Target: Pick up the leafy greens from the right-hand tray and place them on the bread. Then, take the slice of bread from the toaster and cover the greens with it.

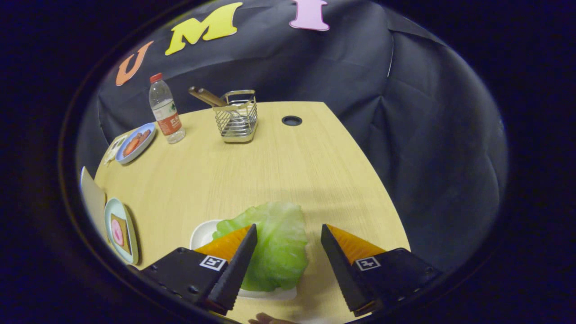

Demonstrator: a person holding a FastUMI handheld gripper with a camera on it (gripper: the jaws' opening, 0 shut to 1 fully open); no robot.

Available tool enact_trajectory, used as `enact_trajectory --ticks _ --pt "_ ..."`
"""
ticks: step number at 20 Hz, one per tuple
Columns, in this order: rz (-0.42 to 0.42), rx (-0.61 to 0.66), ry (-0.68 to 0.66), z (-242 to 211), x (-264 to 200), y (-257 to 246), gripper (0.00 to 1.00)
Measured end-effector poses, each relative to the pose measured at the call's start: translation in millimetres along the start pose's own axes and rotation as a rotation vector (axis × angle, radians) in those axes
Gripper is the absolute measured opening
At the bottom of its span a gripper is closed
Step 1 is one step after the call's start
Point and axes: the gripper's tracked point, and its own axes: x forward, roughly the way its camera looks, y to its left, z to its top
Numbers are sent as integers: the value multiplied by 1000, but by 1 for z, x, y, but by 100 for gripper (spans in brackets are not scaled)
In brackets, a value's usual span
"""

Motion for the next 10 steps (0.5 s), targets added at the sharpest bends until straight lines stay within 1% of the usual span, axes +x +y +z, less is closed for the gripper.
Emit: enact_trajectory --ticks 1,4,5,7,9,10 --pt "13 10 17 0 7 0 88" --pt "64 36 51 -3 19 7 87" --pt "73 32 53 -4 20 10 70" --pt "51 12 48 -4 22 8 37" --pt "28 -6 13 2 18 5 22" --pt "32 -16 -2 3 16 7 15"
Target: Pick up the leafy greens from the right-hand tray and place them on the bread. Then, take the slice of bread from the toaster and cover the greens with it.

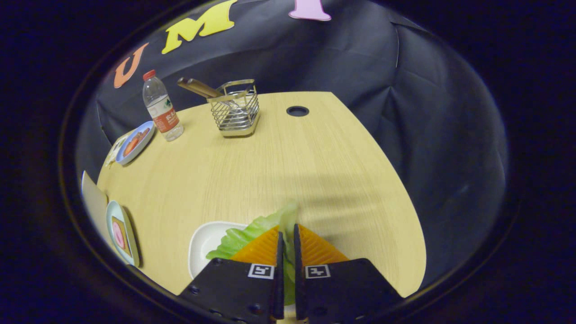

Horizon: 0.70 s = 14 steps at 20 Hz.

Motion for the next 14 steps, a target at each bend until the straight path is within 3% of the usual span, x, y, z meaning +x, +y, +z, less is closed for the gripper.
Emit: enact_trajectory --ticks 2,6,14 --pt "-14 -21 -4 -3 0 -2 1" --pt "47 -46 -39 0 -16 14 0" --pt "116 -72 -158 6 -92 66 0"
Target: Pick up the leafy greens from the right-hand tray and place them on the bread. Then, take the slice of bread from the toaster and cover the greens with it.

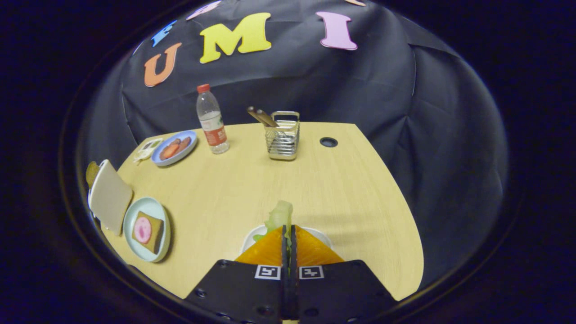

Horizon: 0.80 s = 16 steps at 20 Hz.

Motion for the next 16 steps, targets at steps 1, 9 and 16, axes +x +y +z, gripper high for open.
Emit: enact_trajectory --ticks 1,9,16 --pt "7 -1 -12 2 -11 11 0" --pt "136 -38 -80 20 -93 125 0" --pt "251 -52 -60 11 -109 241 1"
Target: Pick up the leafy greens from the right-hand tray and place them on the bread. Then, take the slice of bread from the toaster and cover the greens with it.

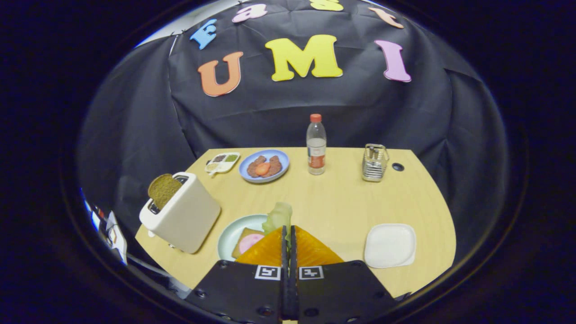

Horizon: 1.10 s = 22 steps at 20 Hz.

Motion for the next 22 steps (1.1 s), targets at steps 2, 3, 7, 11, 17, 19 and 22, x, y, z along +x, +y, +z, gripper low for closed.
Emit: enact_trajectory --ticks 2,3,7,11,17,19,22 --pt "29 6 18 -5 11 27 0" --pt "41 5 34 -8 17 40 0" --pt "111 31 97 -22 37 91 0" --pt "116 13 164 -39 62 108 0" --pt "15 9 226 -47 114 76 0" --pt "-4 8 237 -45 126 68 1" --pt "-21 5 261 -48 143 59 1"
